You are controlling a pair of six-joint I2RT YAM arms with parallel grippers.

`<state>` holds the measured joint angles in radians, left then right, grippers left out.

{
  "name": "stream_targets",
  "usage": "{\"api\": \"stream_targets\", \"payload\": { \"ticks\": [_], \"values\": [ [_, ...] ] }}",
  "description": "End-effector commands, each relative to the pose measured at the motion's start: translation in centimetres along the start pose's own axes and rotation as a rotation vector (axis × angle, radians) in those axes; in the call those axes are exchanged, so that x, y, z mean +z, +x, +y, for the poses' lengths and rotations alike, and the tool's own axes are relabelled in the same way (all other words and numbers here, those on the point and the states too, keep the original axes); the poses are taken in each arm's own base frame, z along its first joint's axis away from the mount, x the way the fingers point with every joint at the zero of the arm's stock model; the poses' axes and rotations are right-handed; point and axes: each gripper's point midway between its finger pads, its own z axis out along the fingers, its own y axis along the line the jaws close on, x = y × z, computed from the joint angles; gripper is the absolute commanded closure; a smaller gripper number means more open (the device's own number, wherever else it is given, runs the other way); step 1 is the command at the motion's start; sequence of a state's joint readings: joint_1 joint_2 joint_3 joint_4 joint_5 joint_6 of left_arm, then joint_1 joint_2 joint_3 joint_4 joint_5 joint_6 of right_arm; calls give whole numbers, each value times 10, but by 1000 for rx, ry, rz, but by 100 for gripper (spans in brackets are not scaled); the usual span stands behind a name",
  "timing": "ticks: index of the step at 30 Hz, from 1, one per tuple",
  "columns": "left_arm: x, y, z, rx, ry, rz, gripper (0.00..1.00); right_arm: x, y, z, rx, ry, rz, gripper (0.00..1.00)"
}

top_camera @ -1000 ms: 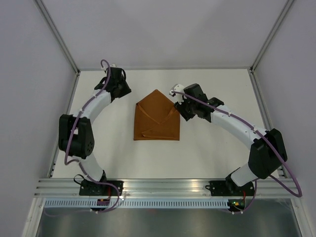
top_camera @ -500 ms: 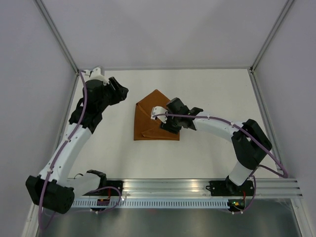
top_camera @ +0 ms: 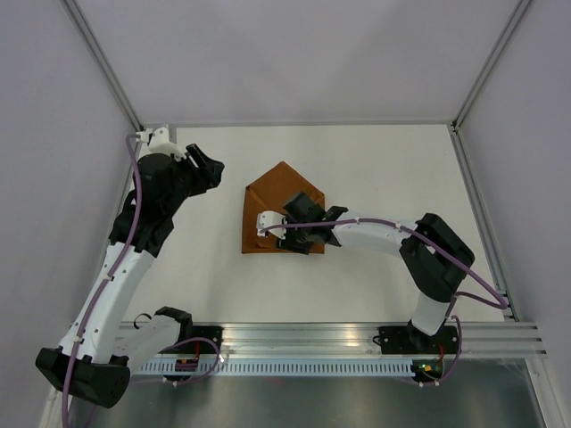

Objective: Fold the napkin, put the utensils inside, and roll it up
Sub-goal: Roll the napkin with the utensil

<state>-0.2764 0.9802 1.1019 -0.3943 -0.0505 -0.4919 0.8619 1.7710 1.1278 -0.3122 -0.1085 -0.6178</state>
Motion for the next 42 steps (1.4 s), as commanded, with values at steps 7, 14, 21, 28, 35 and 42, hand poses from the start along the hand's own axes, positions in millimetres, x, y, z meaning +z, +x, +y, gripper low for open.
{"api": "stream_targets", "payload": {
  "ticks": [7, 14, 21, 28, 35, 42],
  "values": [
    [-1, -2, -5, 42, 30, 11, 37, 18, -17, 10, -45, -32, -32, 44],
    [3, 1, -6, 51, 37, 26, 37, 33, -15, 12, -49, -38, -14, 44],
    [5, 16, -3, 68, 51, 67, 36, 48, -7, 15, -52, -55, 20, 49],
    [10, 31, -5, 81, 81, 117, 36, 53, 15, 32, -59, -128, 87, 54],
    [12, 40, -5, 84, 97, 144, 36, 56, 34, 53, -44, -248, 140, 61],
    [6, 44, -5, 79, 114, 141, 34, 51, 43, 63, 12, -354, 190, 70]
  ]
}}
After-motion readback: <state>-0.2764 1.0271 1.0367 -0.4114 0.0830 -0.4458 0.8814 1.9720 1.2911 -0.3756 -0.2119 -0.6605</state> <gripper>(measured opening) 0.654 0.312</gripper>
